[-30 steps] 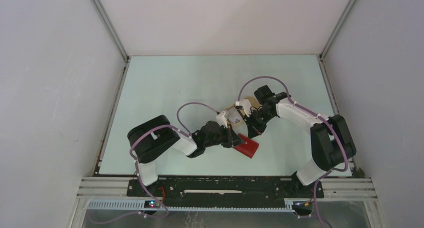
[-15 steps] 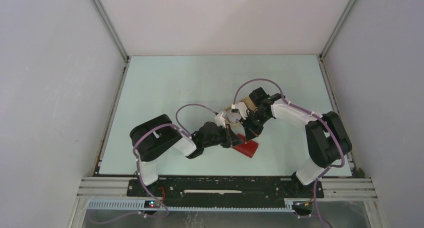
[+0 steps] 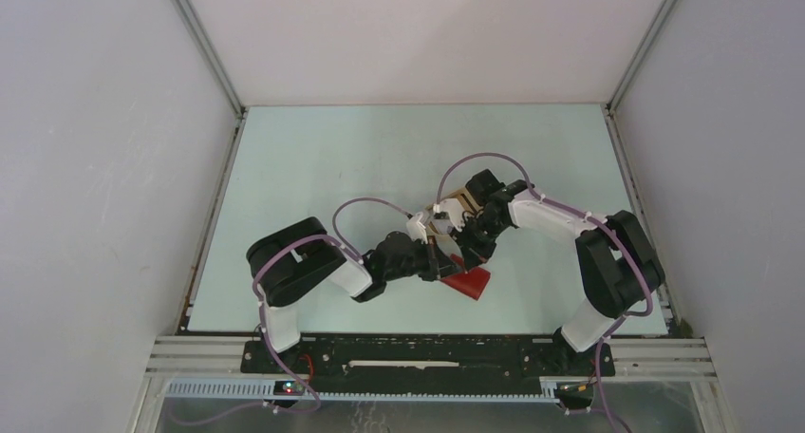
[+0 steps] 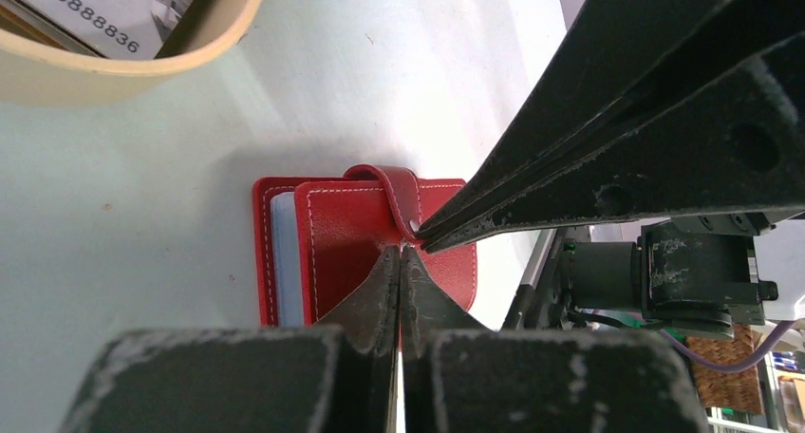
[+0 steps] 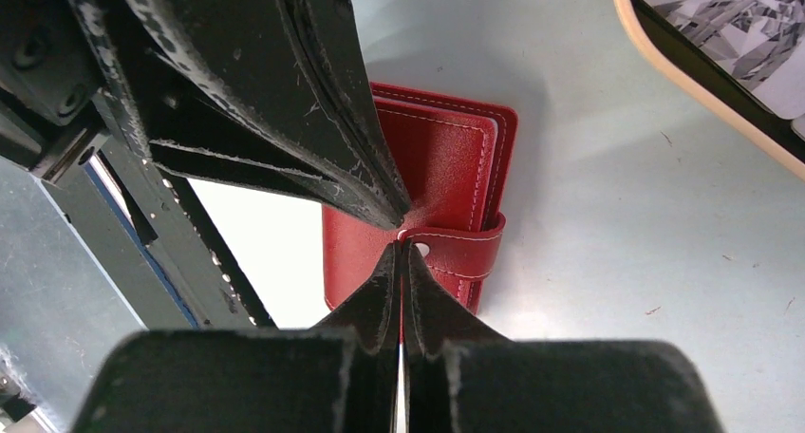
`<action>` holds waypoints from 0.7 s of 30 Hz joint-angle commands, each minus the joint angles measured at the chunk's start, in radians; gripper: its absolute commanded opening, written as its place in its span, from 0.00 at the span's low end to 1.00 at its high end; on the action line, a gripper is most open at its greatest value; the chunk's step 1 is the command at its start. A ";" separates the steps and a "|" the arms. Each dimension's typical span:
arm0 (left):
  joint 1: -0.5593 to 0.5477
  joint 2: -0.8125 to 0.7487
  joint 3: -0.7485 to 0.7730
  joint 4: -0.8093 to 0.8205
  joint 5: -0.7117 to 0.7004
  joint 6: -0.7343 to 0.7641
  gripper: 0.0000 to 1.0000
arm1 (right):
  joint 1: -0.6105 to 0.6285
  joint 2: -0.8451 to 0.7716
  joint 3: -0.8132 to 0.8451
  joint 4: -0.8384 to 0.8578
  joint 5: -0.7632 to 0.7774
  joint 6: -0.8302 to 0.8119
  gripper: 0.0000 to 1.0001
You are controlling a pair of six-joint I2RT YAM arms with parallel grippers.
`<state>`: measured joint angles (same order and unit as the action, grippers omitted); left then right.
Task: Put the credit cards into the card holder
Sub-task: Close the card holder at the center of the board.
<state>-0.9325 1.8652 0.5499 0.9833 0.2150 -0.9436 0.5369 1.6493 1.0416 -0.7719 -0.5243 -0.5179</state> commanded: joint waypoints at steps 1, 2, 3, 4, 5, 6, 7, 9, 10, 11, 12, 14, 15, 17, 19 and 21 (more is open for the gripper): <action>0.017 0.012 -0.031 0.029 -0.014 -0.004 0.00 | 0.026 0.012 0.013 -0.004 -0.002 -0.007 0.00; 0.018 0.012 -0.032 0.032 -0.015 -0.004 0.00 | 0.030 0.012 0.012 -0.005 0.001 -0.008 0.00; 0.018 0.012 -0.033 0.032 -0.015 -0.004 0.00 | 0.033 0.012 0.012 -0.006 0.002 -0.009 0.00; 0.018 0.012 -0.034 0.033 -0.017 -0.004 0.00 | 0.037 0.012 0.013 -0.008 0.002 -0.011 0.00; 0.019 0.012 -0.034 0.034 -0.017 -0.004 0.00 | 0.041 0.012 0.012 -0.008 0.005 -0.011 0.00; 0.019 0.012 -0.034 0.034 -0.017 -0.006 0.00 | 0.045 0.011 0.013 -0.008 0.007 -0.012 0.00; 0.019 0.012 -0.034 0.034 -0.017 -0.006 0.00 | 0.048 0.010 0.013 -0.009 0.009 -0.013 0.00; 0.020 0.012 -0.036 0.035 -0.019 -0.006 0.00 | 0.049 0.007 0.013 -0.009 0.014 -0.015 0.00; 0.019 0.012 -0.036 0.035 -0.019 -0.006 0.00 | 0.049 0.005 0.013 -0.011 0.013 -0.018 0.00; 0.020 0.012 -0.036 0.035 -0.021 -0.006 0.00 | 0.049 0.002 0.013 -0.010 0.014 -0.018 0.00; 0.020 0.012 -0.036 0.035 -0.021 -0.006 0.00 | 0.049 -0.001 0.012 -0.013 0.014 -0.019 0.00; 0.020 0.014 -0.036 0.035 -0.022 -0.006 0.00 | 0.049 -0.011 0.014 -0.014 0.014 -0.021 0.00; 0.020 0.014 -0.036 0.035 -0.023 -0.006 0.00 | 0.048 -0.017 0.013 -0.014 0.014 -0.022 0.00; 0.020 0.017 -0.035 0.032 -0.026 -0.007 0.00 | 0.045 -0.027 0.013 -0.015 0.005 -0.024 0.00; 0.021 0.018 -0.032 0.024 -0.027 -0.007 0.00 | 0.044 -0.033 0.013 -0.017 -0.001 -0.027 0.00; 0.020 0.018 -0.030 0.019 -0.031 -0.007 0.00 | 0.045 -0.033 0.014 -0.019 -0.006 -0.029 0.00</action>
<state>-0.9218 1.8679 0.5358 1.0069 0.2123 -0.9466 0.5644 1.6489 1.0428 -0.7715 -0.5018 -0.5301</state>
